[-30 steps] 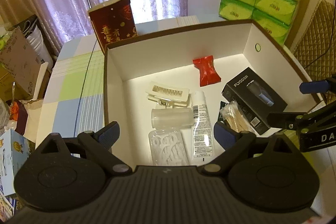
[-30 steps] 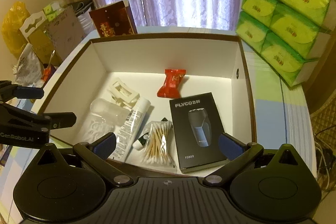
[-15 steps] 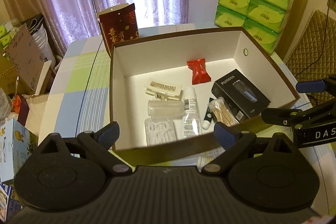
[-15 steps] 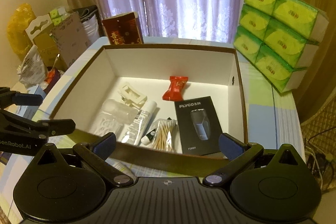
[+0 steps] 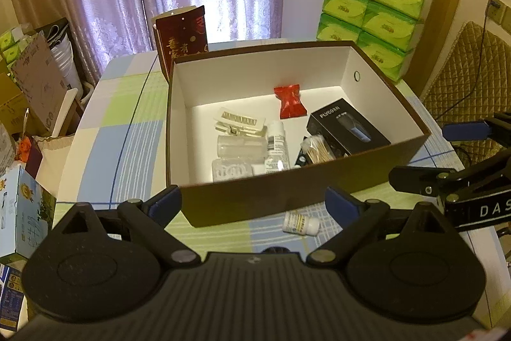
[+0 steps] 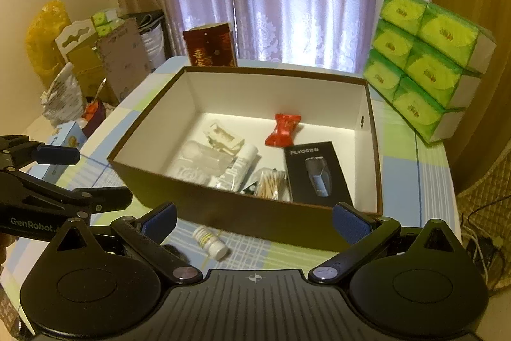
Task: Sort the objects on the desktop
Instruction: 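Withdraw both tools from the box toward the hair tie and pill bottle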
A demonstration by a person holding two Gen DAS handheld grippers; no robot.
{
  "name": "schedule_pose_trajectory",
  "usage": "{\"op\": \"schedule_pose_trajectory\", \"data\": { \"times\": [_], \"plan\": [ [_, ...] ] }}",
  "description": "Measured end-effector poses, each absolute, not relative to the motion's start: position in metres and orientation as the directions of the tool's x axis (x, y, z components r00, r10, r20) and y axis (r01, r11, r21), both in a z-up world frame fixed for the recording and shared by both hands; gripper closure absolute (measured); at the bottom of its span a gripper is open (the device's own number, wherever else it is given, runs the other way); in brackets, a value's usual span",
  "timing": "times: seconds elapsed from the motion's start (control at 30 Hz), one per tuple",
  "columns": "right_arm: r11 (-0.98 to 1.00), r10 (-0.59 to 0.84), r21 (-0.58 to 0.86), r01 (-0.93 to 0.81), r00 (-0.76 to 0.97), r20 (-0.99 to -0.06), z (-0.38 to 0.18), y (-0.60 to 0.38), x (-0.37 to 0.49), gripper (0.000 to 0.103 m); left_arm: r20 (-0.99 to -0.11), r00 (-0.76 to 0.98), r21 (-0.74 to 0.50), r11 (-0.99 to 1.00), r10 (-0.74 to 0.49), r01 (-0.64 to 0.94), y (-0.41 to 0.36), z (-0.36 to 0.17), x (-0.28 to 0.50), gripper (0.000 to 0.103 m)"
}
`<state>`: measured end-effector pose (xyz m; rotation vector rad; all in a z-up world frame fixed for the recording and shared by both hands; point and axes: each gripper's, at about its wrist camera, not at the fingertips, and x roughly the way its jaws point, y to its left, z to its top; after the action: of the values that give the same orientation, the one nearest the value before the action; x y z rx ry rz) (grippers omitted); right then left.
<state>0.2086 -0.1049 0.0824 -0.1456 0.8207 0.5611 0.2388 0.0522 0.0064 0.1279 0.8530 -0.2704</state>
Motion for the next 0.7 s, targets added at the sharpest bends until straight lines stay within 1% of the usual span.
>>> {"op": "schedule_pose_trajectory", "data": {
  "times": [0.4,0.7],
  "plan": [
    [0.84,0.408,0.092,-0.534,0.513,-0.755,0.067,-0.106,0.184,0.002,-0.776,0.602,-0.022,0.962,-0.188,0.273,0.065,-0.009,0.209,0.008],
    [0.843,0.395,0.112,-0.527,0.464,-0.793,0.045,-0.107,0.171,0.002,-0.812,0.557,-0.031,0.966,-0.175,0.259,0.074,-0.032,0.19,0.008]
  ]
}}
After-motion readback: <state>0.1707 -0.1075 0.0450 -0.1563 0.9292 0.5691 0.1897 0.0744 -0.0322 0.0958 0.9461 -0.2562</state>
